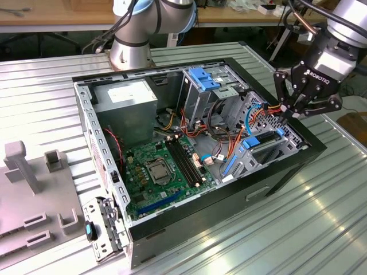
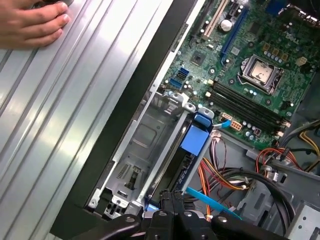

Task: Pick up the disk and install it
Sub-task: 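Insert the first disk wire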

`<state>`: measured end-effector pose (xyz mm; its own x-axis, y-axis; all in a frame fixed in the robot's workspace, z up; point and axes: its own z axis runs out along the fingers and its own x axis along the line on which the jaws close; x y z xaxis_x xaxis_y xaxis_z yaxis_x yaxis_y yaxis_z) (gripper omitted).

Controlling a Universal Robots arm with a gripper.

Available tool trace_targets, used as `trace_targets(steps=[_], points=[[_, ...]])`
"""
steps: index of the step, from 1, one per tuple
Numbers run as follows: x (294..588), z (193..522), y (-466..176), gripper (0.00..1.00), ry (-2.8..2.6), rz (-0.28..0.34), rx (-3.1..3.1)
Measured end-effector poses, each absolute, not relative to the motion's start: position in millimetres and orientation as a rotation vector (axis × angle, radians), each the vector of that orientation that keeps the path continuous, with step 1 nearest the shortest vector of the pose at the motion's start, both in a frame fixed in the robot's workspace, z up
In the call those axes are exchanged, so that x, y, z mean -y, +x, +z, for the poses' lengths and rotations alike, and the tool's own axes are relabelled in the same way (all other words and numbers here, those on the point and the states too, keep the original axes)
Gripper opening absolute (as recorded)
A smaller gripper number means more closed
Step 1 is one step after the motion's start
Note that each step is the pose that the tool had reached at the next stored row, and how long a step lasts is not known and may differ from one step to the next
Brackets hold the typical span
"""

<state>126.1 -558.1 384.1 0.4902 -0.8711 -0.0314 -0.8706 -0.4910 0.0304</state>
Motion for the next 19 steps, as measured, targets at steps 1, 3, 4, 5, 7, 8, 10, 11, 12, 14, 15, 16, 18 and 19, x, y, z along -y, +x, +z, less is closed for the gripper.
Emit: trace_targets(steps=[1,3,4,5,7,8,10,11,12,14,15,16,18,19], points=[[558,384,130,0.11,2.720,-0.066,1.549],[558,383,134,0.11,2.734,-0.066,1.524],[558,383,138,0.11,2.747,-0.066,1.498],[558,383,140,0.11,2.754,-0.066,1.485],[558,383,142,0.11,2.769,-0.066,1.457],[558,383,143,0.11,2.774,-0.066,1.447],[558,382,144,0.11,2.804,-0.065,1.385],[556,382,145,0.11,2.816,-0.065,1.361],[553,382,145,0.11,2.820,-0.064,1.349],[550,382,145,0.11,2.825,-0.063,1.335],[549,382,145,0.11,2.832,-0.063,1.318],[548,382,145,0.11,2.838,-0.062,1.304],[548,382,145,0.11,2.862,-0.062,1.250],[548,382,145,0.11,2.879,-0.061,1.208]])
